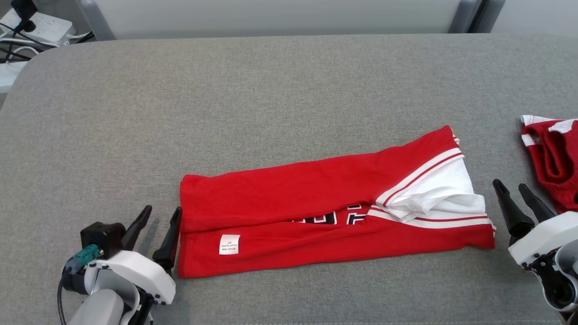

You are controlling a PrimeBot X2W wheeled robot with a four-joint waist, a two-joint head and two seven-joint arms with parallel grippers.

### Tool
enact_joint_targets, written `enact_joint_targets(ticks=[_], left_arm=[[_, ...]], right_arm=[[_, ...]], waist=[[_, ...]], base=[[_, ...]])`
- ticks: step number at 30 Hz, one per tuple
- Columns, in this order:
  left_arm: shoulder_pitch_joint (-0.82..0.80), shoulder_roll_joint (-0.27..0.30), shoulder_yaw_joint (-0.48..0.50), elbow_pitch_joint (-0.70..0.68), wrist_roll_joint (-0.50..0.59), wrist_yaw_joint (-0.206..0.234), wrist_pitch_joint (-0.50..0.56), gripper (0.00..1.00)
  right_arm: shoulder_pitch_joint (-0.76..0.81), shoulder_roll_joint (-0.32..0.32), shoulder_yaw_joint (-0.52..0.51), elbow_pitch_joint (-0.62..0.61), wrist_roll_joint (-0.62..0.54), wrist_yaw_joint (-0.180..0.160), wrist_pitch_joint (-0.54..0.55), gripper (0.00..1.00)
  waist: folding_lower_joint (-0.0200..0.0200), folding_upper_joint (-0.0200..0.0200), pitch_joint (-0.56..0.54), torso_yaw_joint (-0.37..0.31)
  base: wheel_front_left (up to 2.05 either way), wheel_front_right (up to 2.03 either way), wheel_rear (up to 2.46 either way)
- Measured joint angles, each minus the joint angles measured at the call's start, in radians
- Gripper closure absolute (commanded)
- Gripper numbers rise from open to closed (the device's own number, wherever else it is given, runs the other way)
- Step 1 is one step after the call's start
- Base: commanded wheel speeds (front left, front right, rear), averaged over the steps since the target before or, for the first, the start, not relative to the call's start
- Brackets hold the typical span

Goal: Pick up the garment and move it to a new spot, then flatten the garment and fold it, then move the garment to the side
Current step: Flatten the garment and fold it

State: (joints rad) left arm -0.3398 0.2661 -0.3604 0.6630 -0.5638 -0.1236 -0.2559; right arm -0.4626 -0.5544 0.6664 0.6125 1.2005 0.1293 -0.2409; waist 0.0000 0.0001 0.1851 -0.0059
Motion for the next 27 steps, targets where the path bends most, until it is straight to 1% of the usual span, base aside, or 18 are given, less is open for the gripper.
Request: enact_joint_targets(ticks=[5,7,11,16,21,25,26,27], left_arm=[[0.06,-0.057,0.079,-0.061,0.082,0.0,0.0,0.0],[0.069,-0.071,0.098,-0.085,0.111,0.0,0.0,0.0],[0.071,-0.096,0.106,-0.127,0.152,0.0,0.0,0.0],[0.075,-0.1,0.118,-0.157,0.163,0.0,0.0,0.0],[0.087,-0.1,0.119,-0.167,0.166,0.0,0.0,0.0],[0.088,-0.102,0.122,-0.176,0.166,0.0,0.0,0.0],[0.088,-0.102,0.122,-0.176,0.166,0.0,0.0,0.0],[0.088,-0.103,0.123,-0.177,0.167,0.0,0.0,0.0]], right_arm=[[-0.004,0.077,-0.06,0.051,-0.086,0.0,-0.007,0.0],[-0.005,0.105,-0.083,0.076,-0.11,0.0,-0.007,0.0],[-0.017,0.137,-0.137,0.15,-0.17,0.0,-0.007,0.0],[-0.044,0.159,-0.202,0.217,-0.235,0.0,-0.007,0.0],[-0.051,0.189,-0.196,0.27,-0.252,0.0,-0.008,0.0],[-0.069,0.186,-0.167,0.278,-0.248,0.0,-0.01,0.0],[-0.069,0.186,-0.167,0.278,-0.248,0.0,-0.01,0.01],[-0.072,0.185,-0.159,0.277,-0.242,0.0,-0.008,0.22]], waist=[[0.0,0.0,0.0,0.023],[0.0,0.0,0.002,0.035],[0.0,0.0,0.007,0.061],[0.0,0.0,0.023,0.095],[0.0,0.0,0.047,0.118],[0.0,0.0,0.059,0.125],[0.0,0.0,0.059,0.125],[0.0,0.0,0.061,0.124]], base=[[0.0,0.0,0.0],[0.0,0.0,0.0],[0.0,0.0,0.0],[0.0,0.0,0.0],[0.0,0.0,0.0],[0.0,0.0,0.0],[0.0,0.0,0.0],[0.0,0.0,0.0]])
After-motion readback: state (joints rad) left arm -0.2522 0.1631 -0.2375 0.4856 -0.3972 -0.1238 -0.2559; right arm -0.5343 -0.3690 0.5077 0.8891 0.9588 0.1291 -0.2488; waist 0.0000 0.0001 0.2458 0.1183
